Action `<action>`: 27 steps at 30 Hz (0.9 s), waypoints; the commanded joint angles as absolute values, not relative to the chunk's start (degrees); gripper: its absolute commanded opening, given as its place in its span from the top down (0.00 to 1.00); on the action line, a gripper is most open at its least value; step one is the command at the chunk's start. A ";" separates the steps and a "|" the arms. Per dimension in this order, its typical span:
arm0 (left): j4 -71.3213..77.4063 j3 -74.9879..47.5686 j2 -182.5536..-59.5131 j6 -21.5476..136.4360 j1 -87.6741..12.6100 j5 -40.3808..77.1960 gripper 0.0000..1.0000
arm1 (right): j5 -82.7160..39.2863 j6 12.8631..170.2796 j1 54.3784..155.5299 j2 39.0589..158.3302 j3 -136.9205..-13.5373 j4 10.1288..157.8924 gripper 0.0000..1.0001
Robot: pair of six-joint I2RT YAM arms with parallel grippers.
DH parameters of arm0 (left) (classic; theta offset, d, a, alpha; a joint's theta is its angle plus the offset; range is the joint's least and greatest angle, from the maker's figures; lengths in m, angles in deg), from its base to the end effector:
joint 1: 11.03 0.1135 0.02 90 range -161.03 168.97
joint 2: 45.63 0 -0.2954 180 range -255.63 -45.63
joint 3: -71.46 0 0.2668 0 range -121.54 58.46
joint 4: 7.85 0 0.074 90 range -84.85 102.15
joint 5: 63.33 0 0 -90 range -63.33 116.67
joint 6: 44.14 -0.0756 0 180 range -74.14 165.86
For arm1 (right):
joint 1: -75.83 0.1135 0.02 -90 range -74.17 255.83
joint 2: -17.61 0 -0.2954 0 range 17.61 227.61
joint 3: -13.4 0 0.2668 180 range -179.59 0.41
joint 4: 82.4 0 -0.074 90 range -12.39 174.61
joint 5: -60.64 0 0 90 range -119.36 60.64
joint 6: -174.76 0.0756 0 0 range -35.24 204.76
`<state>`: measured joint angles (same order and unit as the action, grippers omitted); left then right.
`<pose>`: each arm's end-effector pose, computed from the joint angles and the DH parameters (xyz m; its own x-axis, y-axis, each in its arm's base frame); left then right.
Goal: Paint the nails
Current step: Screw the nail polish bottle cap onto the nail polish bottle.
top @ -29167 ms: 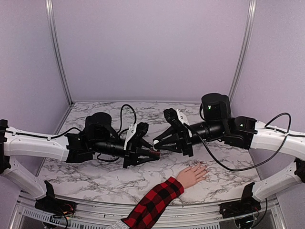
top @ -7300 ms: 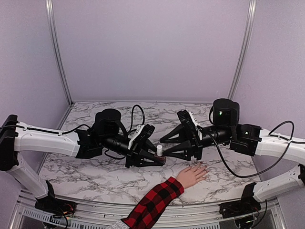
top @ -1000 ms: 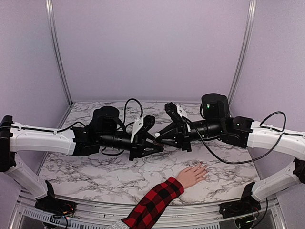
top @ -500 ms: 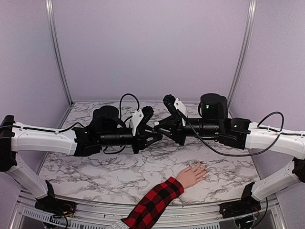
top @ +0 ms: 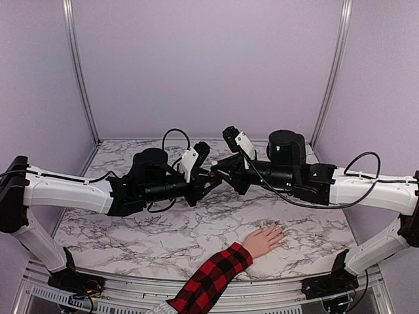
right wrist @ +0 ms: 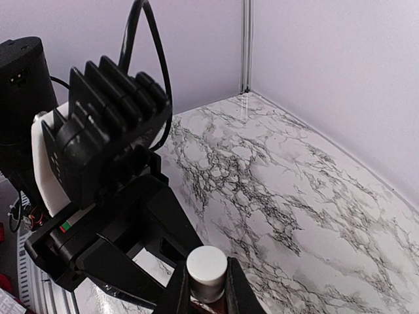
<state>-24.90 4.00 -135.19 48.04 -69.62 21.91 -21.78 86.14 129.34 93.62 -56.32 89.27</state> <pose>0.2102 -0.3563 0.2954 -0.0798 0.0580 -0.9951 0.8912 0.4513 -0.0452 0.2048 0.2937 0.3333 -0.1711 -0.1911 -0.9665 -0.8690 0.4916 0.0566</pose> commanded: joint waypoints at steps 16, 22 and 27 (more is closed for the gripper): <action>-29.37 5.04 -132.61 41.55 -69.31 -0.74 1.00 | -7.31 79.51 128.63 83.83 -52.89 88.37 0.45; -29.01 4.37 -132.44 40.74 -69.31 -15.93 1.00 | 9.15 75.32 128.64 83.43 -54.83 83.30 0.44; -28.55 2.63 -133.91 41.83 -69.56 -23.88 1.00 | 18.04 73.59 128.73 83.75 -56.16 80.66 0.44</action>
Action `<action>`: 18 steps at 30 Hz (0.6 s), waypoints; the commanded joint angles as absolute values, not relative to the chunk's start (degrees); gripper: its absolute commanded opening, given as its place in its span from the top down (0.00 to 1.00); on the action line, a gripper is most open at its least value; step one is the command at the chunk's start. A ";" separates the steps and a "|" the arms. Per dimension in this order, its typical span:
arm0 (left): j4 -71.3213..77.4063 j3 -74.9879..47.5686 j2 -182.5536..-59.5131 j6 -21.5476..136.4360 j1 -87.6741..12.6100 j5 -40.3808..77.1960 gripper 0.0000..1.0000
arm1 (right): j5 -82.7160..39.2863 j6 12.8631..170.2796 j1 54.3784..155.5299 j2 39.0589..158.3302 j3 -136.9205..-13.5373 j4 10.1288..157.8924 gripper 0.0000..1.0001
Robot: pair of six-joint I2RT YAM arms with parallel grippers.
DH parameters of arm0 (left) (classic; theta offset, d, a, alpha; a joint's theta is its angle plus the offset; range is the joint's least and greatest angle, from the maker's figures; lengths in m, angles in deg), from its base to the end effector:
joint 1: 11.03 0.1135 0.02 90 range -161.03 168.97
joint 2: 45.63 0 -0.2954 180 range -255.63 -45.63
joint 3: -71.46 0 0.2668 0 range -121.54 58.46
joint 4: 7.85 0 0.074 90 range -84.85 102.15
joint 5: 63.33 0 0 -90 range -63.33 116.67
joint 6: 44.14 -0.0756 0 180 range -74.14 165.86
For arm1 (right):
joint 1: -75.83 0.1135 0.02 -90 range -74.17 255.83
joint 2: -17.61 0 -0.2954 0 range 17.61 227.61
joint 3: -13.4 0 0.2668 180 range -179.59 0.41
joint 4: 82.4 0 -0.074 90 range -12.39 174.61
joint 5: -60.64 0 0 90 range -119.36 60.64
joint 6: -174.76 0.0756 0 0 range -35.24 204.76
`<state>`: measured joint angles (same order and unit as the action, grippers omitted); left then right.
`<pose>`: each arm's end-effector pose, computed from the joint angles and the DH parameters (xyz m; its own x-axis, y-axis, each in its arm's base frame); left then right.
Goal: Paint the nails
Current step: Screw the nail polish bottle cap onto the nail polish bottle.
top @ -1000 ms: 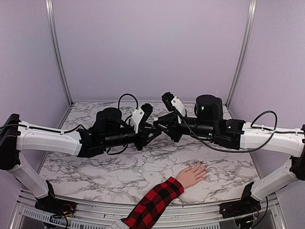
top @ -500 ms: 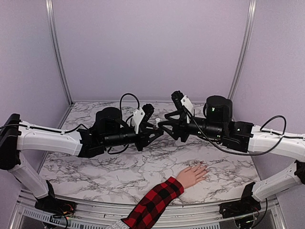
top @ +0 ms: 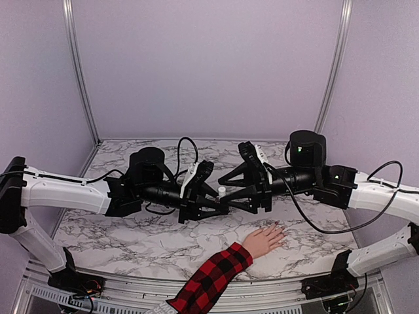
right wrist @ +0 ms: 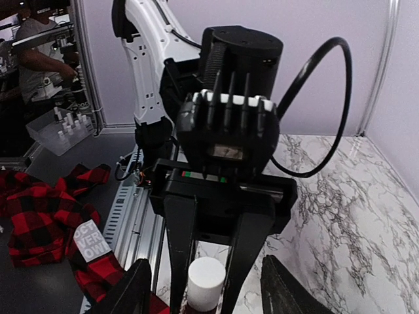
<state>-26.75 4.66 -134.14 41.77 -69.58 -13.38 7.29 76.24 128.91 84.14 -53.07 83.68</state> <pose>0.1630 -0.3597 0.3036 0.0450 0.0311 -0.9985 0.9877 -0.1515 0.0398 0.1440 0.2668 0.3517 0.0031 -0.1938 -0.9810 -0.9999 -0.0100 -0.0012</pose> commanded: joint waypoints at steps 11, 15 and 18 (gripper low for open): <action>-27.43 1.78 -134.92 42.08 -70.05 -26.39 1.00 | 22.83 73.24 129.39 86.78 -59.25 77.64 0.53; -27.18 1.79 -135.01 41.87 -70.10 -26.97 1.00 | 23.69 73.24 129.60 87.77 -60.07 76.70 0.56; -27.06 1.73 -135.01 41.74 -70.14 -27.23 1.00 | 23.92 72.99 129.70 88.35 -60.49 76.02 0.59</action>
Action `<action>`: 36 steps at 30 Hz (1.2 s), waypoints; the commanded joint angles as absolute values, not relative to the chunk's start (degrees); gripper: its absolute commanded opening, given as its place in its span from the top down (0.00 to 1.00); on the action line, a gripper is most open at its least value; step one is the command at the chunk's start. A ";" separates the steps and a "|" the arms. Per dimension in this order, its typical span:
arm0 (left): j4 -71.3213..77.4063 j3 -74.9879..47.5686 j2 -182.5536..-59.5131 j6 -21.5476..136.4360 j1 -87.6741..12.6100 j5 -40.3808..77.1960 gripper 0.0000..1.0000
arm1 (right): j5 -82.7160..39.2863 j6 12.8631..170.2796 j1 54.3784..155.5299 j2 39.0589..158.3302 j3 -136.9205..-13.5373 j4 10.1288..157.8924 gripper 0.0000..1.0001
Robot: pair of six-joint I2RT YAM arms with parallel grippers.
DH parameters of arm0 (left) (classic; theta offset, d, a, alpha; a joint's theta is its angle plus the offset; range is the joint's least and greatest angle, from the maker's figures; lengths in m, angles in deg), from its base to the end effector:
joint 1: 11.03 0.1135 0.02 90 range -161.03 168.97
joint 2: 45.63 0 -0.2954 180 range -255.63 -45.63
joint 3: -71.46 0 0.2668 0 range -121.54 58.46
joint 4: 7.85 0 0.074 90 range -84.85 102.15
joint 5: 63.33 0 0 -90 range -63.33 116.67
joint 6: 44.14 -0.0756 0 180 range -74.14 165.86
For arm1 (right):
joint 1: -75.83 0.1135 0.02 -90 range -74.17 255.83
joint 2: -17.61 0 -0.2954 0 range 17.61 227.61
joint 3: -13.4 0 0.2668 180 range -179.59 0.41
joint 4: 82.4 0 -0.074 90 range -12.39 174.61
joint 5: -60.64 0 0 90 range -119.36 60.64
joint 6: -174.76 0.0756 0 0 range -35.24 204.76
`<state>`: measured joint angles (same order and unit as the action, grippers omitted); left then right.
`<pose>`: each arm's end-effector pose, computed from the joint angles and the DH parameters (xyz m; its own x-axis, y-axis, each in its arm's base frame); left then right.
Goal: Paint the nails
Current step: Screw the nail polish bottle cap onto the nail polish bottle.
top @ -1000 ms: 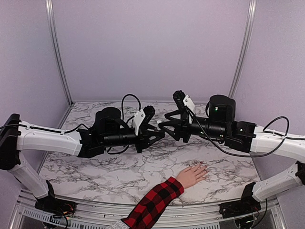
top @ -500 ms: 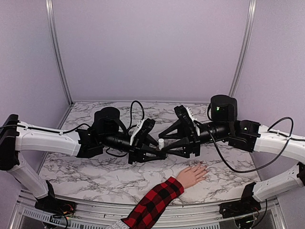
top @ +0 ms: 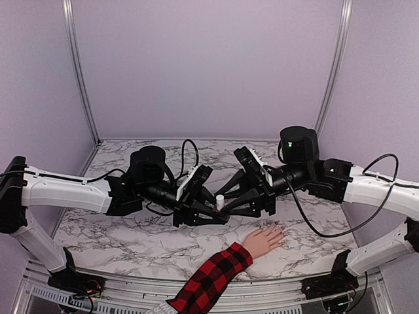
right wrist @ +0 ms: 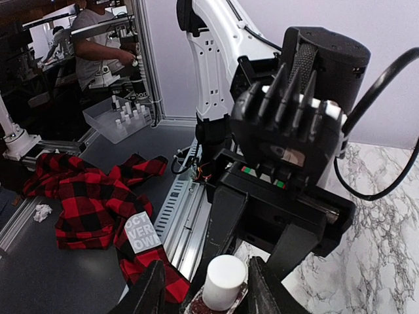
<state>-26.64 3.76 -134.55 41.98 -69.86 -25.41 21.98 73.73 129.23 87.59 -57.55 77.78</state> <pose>0.1475 -0.3590 0.3072 0.0413 0.0121 -0.9991 0.9331 -0.3579 0.0342 0.1317 0.2763 0.3564 -0.0088 -0.2123 -0.9772 -0.9616 -0.2664 0.0666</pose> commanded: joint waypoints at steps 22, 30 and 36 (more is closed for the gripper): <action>-25.90 4.18 -131.67 39.30 -69.83 -16.76 1.00 | 18.13 72.66 129.85 88.41 -61.05 74.36 1.00; -25.83 4.79 -130.81 38.59 -69.66 -10.13 1.00 | 14.88 73.59 129.83 87.57 -60.05 75.85 1.00; -25.56 4.98 -130.65 38.65 -69.44 -2.05 1.00 | 11.04 74.35 129.88 87.48 -59.54 76.39 1.00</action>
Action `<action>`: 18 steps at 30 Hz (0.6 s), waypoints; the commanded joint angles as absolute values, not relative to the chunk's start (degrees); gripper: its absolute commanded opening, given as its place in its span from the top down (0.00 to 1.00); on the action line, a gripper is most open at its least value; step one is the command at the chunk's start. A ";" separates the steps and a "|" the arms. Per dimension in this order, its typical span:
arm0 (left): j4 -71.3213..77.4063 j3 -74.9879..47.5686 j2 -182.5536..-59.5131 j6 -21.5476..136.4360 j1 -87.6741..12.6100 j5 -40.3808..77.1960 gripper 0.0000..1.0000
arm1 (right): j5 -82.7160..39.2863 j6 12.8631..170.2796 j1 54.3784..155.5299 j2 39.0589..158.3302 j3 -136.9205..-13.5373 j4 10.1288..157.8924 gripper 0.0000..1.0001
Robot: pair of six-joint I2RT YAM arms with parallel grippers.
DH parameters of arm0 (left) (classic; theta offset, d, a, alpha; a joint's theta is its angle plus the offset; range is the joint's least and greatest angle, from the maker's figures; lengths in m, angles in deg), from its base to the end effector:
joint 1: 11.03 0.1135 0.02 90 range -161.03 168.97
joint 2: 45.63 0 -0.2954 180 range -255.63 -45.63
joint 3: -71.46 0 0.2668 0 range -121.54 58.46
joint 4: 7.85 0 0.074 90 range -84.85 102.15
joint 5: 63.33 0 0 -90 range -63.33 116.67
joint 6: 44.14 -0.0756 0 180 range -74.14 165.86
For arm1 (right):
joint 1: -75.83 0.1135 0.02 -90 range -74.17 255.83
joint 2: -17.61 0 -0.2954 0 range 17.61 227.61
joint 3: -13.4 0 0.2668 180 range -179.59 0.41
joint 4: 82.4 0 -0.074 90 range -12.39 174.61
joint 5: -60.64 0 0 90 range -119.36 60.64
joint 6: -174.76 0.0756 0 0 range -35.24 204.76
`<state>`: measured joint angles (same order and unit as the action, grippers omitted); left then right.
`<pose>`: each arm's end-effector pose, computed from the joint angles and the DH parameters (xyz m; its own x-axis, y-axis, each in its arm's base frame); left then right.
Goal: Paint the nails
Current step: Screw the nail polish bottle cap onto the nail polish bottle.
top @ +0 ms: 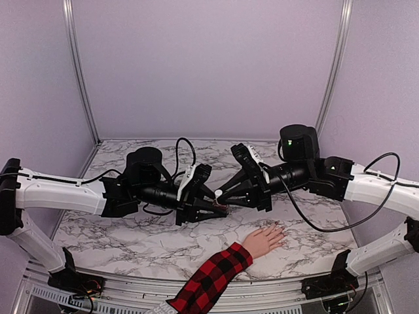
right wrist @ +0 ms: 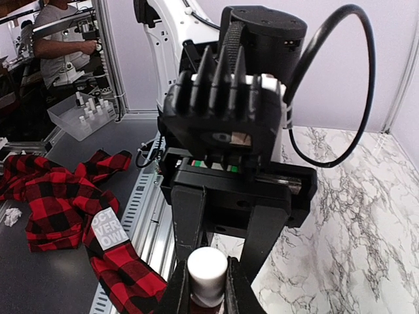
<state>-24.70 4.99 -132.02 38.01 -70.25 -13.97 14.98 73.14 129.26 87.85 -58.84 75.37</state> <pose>0.1539 -0.3546 0.3104 0.1073 0.0223 -0.9940 0.9793 -0.1751 0.1018 0.1404 0.2780 0.3565 -0.0074 -0.2518 -0.9678 -0.9868 -0.1544 0.0477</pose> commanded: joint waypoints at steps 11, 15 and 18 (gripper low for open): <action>-25.61 4.91 -130.62 39.38 -69.22 7.26 1.00 | 1.22 76.82 129.65 88.25 -59.18 77.74 1.00; -25.60 5.02 -130.16 39.49 -69.13 10.17 1.00 | -1.68 77.66 129.45 88.37 -59.11 77.90 1.00; -25.61 4.95 -130.08 39.97 -69.13 12.41 1.00 | -4.45 78.34 129.35 88.28 -59.10 78.16 1.00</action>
